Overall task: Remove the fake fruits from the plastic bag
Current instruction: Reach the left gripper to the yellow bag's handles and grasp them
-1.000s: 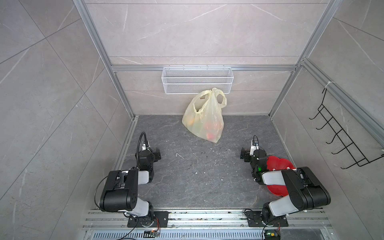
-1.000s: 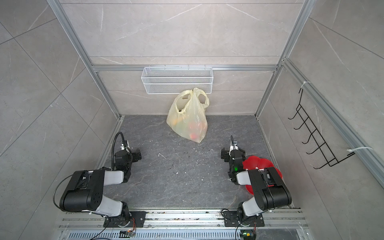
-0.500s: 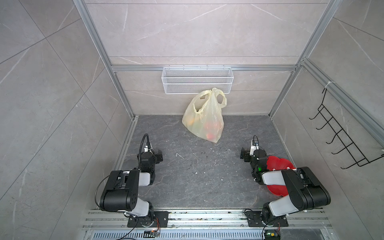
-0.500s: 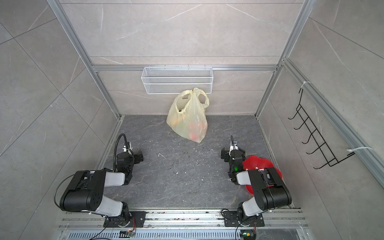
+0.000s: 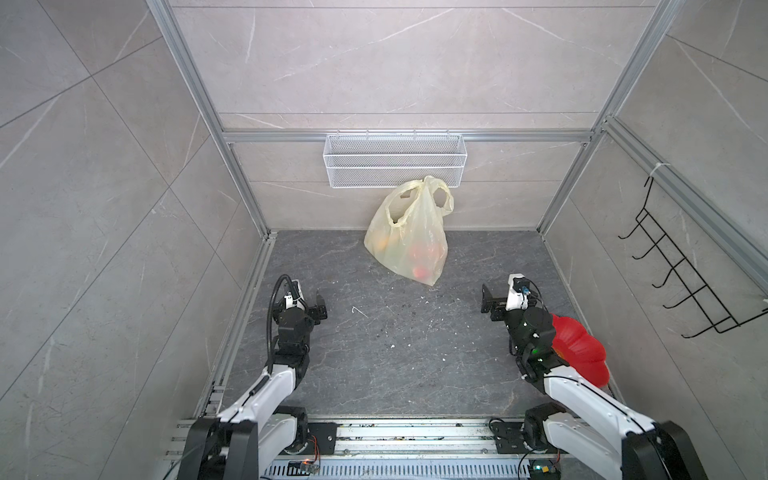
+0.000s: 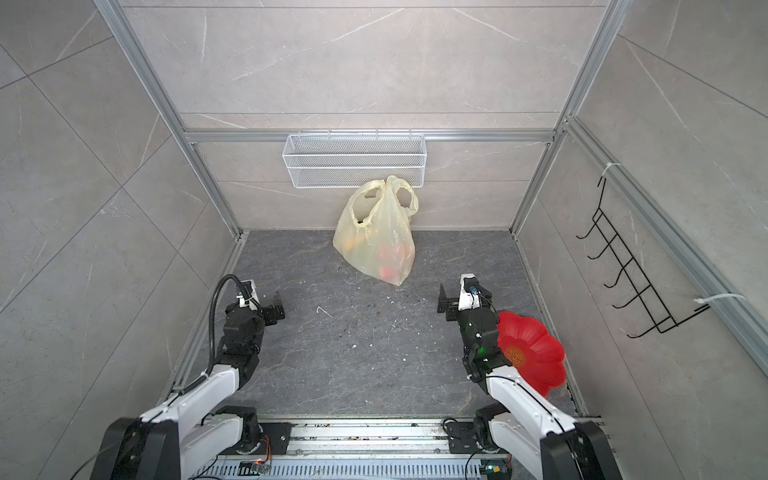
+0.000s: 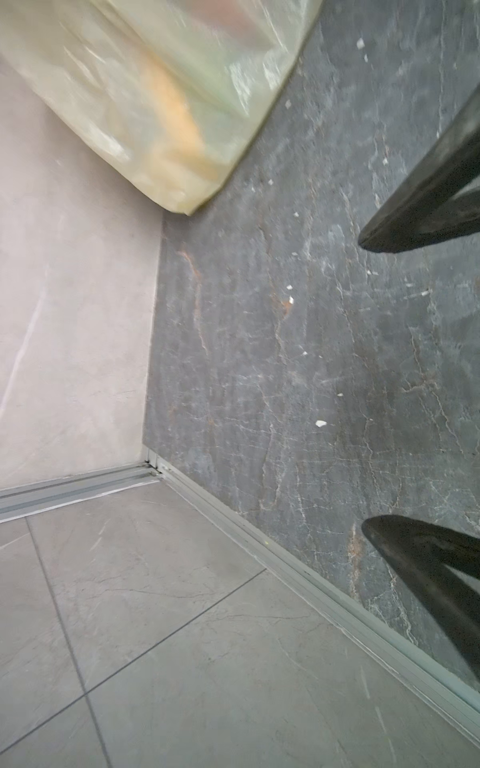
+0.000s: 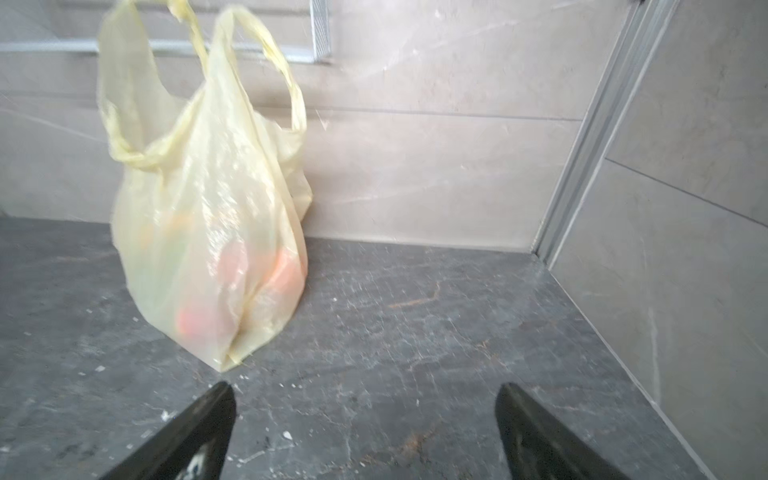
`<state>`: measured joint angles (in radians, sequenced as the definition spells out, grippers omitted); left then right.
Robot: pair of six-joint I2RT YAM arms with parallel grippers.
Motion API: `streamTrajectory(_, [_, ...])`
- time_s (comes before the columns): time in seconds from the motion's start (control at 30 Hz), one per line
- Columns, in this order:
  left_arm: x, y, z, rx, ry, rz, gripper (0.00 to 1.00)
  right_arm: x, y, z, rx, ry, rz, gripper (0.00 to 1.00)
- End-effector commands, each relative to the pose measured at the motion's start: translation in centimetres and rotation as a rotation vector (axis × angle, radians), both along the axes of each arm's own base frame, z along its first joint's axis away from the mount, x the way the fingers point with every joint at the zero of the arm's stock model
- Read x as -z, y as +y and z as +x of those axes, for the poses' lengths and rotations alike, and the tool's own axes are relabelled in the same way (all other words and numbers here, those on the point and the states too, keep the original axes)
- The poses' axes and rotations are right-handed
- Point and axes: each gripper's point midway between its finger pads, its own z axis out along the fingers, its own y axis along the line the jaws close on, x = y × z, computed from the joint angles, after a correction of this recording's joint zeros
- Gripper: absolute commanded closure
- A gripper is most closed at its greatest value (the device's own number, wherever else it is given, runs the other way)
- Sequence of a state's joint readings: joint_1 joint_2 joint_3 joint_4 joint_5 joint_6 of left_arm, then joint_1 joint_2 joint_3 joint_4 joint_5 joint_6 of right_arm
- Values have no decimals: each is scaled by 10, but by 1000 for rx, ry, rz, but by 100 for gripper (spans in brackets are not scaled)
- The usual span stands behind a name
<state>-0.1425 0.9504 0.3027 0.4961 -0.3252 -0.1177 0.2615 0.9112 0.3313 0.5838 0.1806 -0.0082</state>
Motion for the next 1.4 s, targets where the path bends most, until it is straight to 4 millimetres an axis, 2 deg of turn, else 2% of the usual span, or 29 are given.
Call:
streamTrajectory(0.0, [-23,7,-18,-103,-1,-194,0,-17,14,-19,-91,69,110,0])
streamTrajectory(0.07, [-29,16,-34,-183,19,-315,0,-36,9,-32,-79,56,207,0])
streamTrajectory(0.13, [-26,25,-52,-278,42,-431,0,-50,-5,-47,-9,69,331,0])
streamTrajectory(0.2, [-20,27,-67,-319,64,-519,0,-54,-16,-61,47,107,409,0])
streamTrajectory(0.27, [-25,10,-61,-207,22,-563,0,-56,-22,-72,81,145,442,0])
streamTrajectory(0.37, [-48,-29,-44,68,-70,-571,0,-53,-27,-77,122,203,484,0])
streamTrajectory(0.47, [-68,-65,-16,251,-13,-532,0,-55,-15,-78,58,225,489,0])
streamTrajectory(0.53, [-81,-98,8,366,60,-475,0,-56,-4,-77,-6,230,491,1])
streamTrajectory(0.73, [-132,-194,68,612,41,-205,0,-51,16,-72,-99,283,515,1])
streamTrajectory(0.8, [-139,-219,95,678,74,-123,0,-47,21,-72,-122,300,518,1])
streamTrajectory(0.9, [-146,-241,134,716,83,-21,0,-45,27,-76,-160,310,516,1])
streamTrajectory(1.07, [-151,-253,196,647,61,60,1,-42,31,-84,-195,319,519,1])
streamTrajectory(1.2, [-145,-274,228,687,83,96,8,-31,30,-86,-193,326,505,1])
streamTrajectory(1.37, [-135,-276,263,602,89,93,23,-21,29,-85,-183,345,504,1])
